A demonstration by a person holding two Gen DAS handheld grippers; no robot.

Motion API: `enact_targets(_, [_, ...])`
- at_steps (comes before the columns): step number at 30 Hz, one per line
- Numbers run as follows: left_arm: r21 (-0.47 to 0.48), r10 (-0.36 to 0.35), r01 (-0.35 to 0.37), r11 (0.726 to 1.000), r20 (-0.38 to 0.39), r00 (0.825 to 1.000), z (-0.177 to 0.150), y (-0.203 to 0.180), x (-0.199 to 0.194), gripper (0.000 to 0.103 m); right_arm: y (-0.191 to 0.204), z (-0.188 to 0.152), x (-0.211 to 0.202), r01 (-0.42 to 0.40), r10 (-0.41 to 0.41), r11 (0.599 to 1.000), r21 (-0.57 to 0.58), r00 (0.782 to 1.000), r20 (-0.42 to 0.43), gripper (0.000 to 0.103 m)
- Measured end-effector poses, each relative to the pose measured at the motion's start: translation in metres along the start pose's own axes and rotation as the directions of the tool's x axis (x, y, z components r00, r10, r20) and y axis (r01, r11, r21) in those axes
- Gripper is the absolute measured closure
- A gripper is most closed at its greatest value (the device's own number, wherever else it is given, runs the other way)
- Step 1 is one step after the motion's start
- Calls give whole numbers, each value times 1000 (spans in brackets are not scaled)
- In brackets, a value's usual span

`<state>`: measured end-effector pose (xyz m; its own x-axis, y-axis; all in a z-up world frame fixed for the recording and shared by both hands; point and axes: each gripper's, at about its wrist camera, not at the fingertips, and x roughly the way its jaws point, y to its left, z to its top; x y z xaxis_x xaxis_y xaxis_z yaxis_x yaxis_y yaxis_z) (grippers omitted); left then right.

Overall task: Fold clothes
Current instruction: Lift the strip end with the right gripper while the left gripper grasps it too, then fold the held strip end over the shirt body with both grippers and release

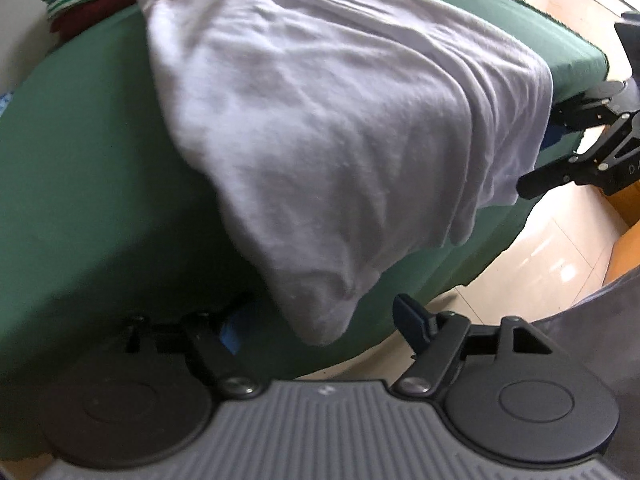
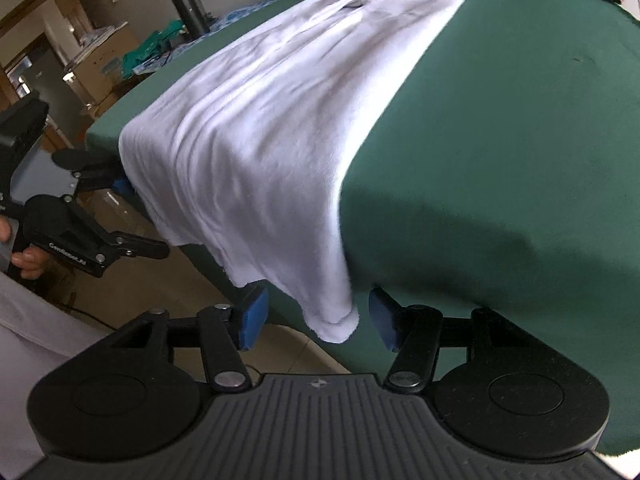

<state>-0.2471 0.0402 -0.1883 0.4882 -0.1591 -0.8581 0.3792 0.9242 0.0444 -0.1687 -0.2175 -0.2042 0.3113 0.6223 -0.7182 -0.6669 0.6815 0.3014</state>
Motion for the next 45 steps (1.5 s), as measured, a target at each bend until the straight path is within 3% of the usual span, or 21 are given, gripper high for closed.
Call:
enact_targets(1, [12,4,-4,1000,0,1000,0,-2,1,38,2,0,1,1,-1,1000,-14,1000,3,48])
enact_targets(3, [50,15,-15,999,2,1000,2,-7,3,78,4,-1,2,1,-1,999,-32,1000,1,59])
enact_targets(5, [56,3,-3,998,-9,1000,4,-7,3,96,3,-1,3,-9,9,999,-33,1000,-19,84])
enact_targets(6, [52,-1,2,999,-11,1000,4,-7,2,97,2,-1,2,-16,15,999,-34,999,-32,94])
enact_targets(9, [43,-16,16,999,-11,1000,3,-6,-4,101,-1,-4,-5,-36,34,999,-25,998,-53,93])
enact_targets(16, [55,-97,96,994,25,995,11,-9,-56,102,-1,6,-36,-158,159,987,14,981,-109,94])
enact_targets(22, [5,-143,143,990,97,985,33,0,-98,102,-8,38,-74,-312,315,949,53,947,-67,94])
enact_targets(27, [-77,-144,162,984,202,969,48,22,-130,102,-25,66,-93,-405,402,910,90,914,49,94])
enact_targets(33, [-245,-107,182,952,291,951,93,74,-120,102,-68,109,-83,-483,416,833,270,868,270,93])
enact_targets(37, [-281,-106,179,943,257,961,117,104,-79,102,-83,138,-51,-460,360,820,340,877,319,93])
enact_targets(41, [-317,-128,194,928,216,968,140,134,-40,101,-99,156,-26,-402,281,820,408,903,325,93])
enact_targets(44, [-338,-185,241,910,189,964,149,151,-23,86,-110,160,-13,-333,207,823,461,931,302,82])
enact_targets(45, [-336,-195,252,908,192,962,150,154,-23,82,-114,160,-10,-293,170,820,491,945,281,67])
